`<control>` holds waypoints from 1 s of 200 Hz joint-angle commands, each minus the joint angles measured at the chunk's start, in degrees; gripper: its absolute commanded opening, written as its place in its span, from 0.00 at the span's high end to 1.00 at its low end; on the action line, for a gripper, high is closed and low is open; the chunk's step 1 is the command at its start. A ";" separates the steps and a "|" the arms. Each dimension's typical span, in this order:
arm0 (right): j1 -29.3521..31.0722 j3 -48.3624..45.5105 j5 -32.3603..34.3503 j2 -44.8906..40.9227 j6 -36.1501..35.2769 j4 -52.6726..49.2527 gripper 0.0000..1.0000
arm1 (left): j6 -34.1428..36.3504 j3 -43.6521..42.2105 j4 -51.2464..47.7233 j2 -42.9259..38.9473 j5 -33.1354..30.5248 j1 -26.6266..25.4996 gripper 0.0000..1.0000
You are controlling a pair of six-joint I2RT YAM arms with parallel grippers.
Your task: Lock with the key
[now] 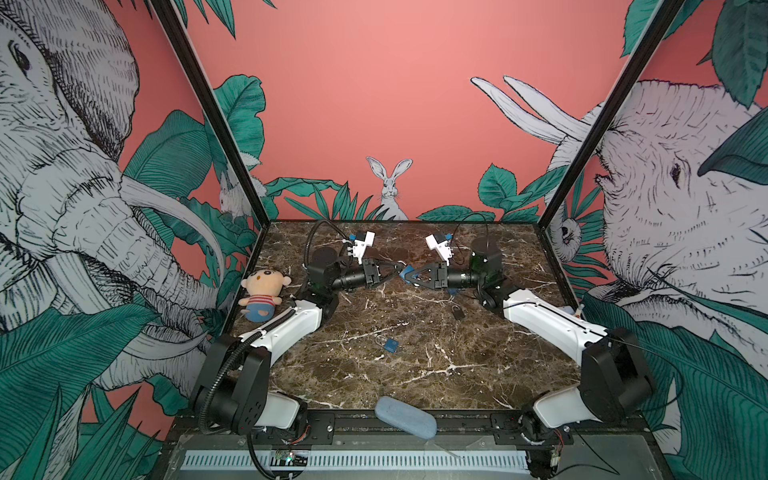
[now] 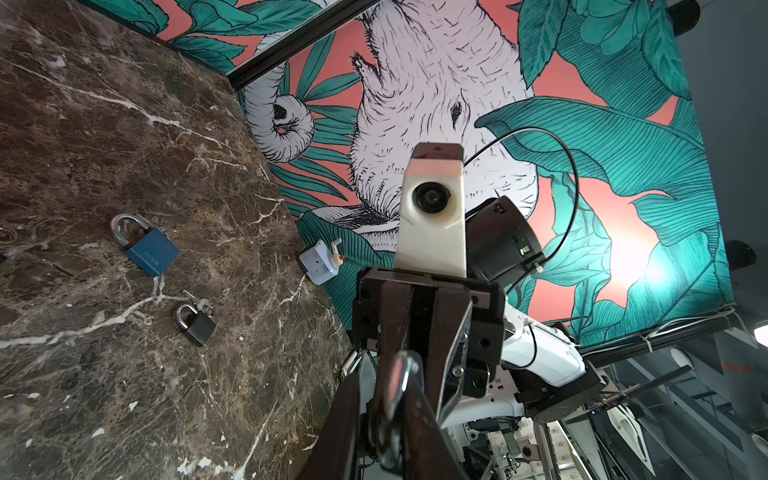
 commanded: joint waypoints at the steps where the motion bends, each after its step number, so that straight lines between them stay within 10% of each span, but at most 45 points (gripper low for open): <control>1: 0.48 2.47 -1.05 0.08 0.15 4.77 1.00 | -0.44 1.35 2.43 -0.10 0.76 0.23 0.81; 115: 0.85 2.08 -0.45 0.61 -0.01 4.77 1.00 | -0.81 0.18 3.16 0.36 -0.50 0.20 1.00; 150: -0.06 -0.55 0.62 -0.49 1.01 6.77 0.76 | -1.06 -0.65 4.02 -0.74 -5.14 0.30 1.00; 200: -1.20 -5.23 1.18 -2.78 3.85 10.92 0.70 | -1.77 -0.26 5.57 -1.18 -9.96 0.46 1.00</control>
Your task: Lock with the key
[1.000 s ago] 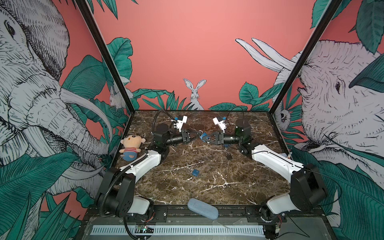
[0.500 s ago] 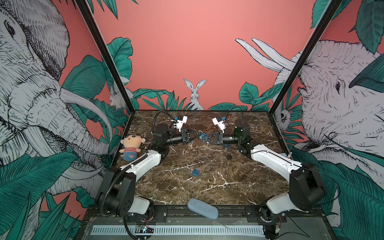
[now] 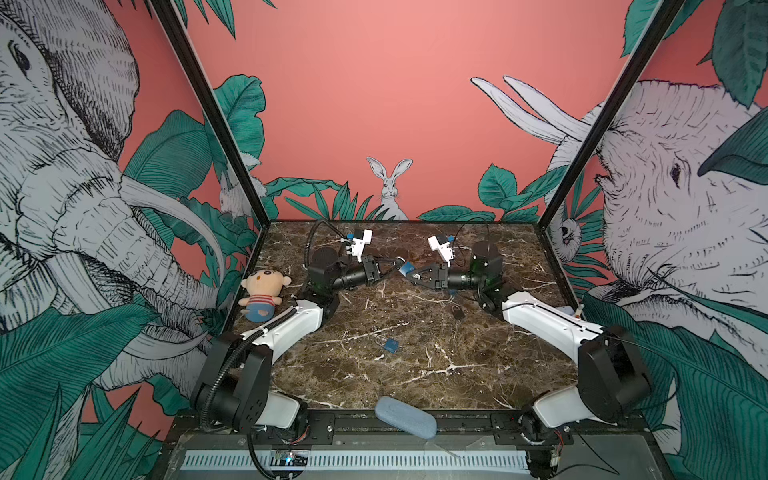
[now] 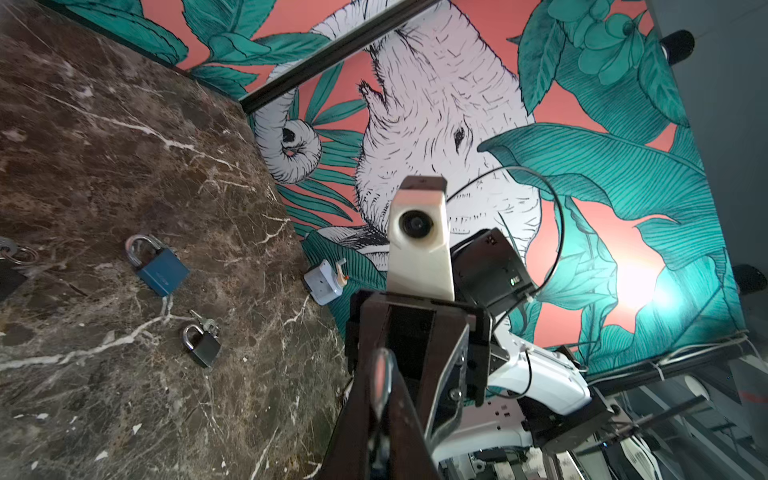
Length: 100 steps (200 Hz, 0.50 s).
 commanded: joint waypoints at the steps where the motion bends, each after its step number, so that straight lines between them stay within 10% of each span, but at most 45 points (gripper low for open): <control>1: -0.34 -1.47 -0.44 -2.99 1.26 5.46 0.70 | -0.57 -0.25 3.49 -1.77 -4.10 0.46 1.00; 100: -2.67 -1.23 0.55 -2.92 0.14 4.64 0.66 | -2.33 0.43 4.35 -2.42 -2.77 0.46 1.00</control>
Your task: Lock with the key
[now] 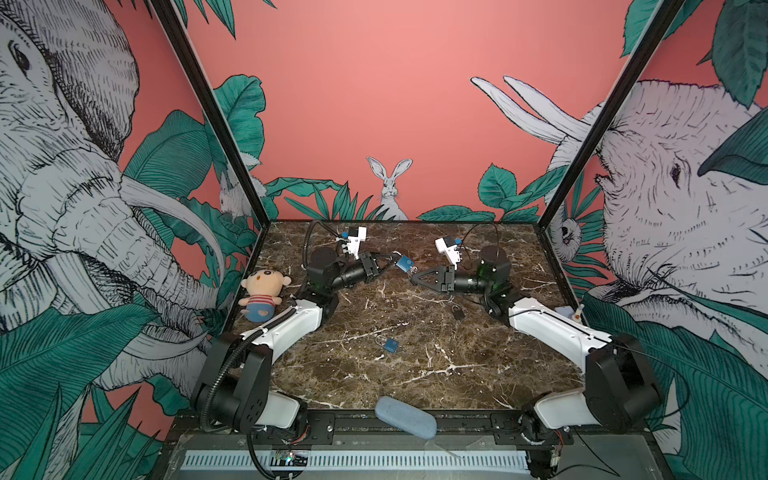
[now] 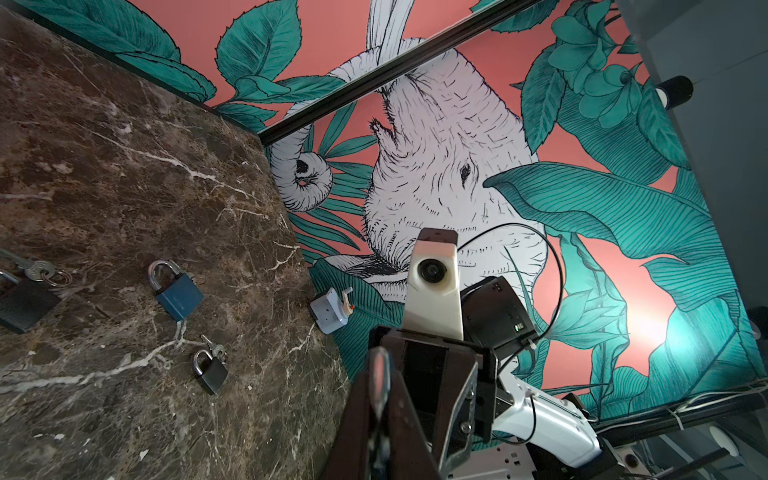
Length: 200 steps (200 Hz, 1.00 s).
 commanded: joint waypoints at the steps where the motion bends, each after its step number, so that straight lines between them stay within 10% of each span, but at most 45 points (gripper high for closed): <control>1: -0.72 1.57 0.34 0.14 -0.61 2.84 0.66 | -0.56 0.43 3.41 -2.46 0.41 0.37 1.00; 103: -0.96 6.02 1.75 1.23 -8.23 -6.98 0.59 | -0.81 1.17 3.12 -3.46 0.50 0.33 1.00; 200: -0.57 5.71 0.03 3.01 -4.11 -1.29 1.00 | -1.78 1.19 4.39 -2.86 -0.84 0.33 1.00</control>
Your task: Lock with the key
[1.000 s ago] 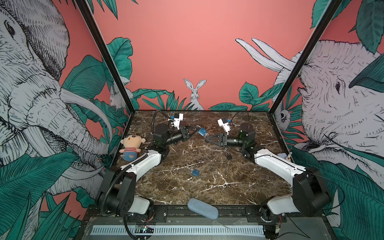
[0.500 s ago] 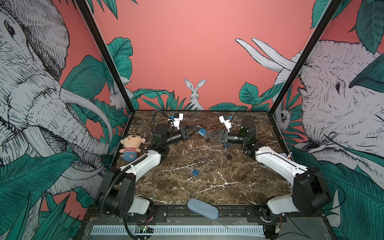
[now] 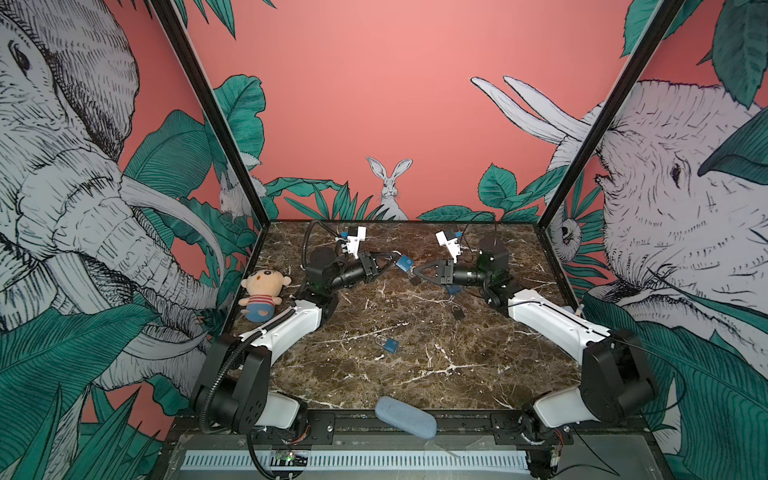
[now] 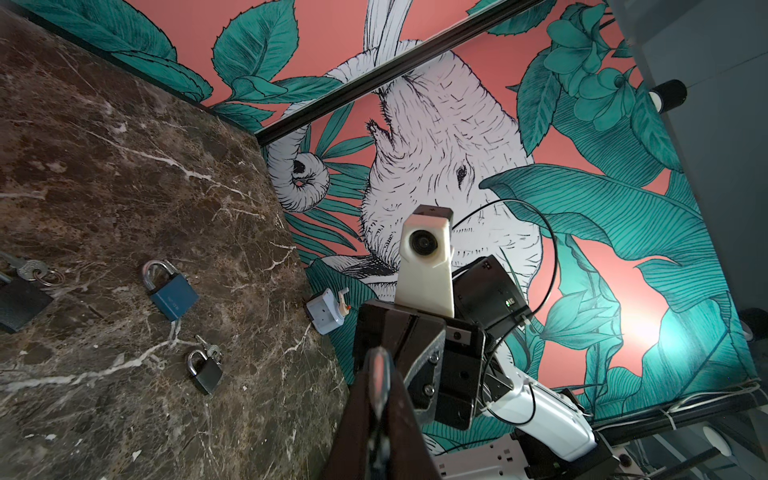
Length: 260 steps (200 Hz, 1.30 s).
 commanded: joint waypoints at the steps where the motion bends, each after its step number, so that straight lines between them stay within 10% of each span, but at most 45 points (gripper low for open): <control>1: 0.18 0.36 -0.93 0.61 2.11 6.02 1.00 | -0.84 1.16 4.33 -2.31 -0.76 0.24 1.00; 141: -2.44 -8.59 0.24 -5.43 2.77 5.99 1.00 | -7.45 0.77 14.86 1.36 -4.98 1.80 1.00; 260: -8.72 -12.08 10.30 -19.61 -16.11 -28.42 1.00 | 21.02 0.10 -25.98 -4.23 -0.44 -0.35 1.00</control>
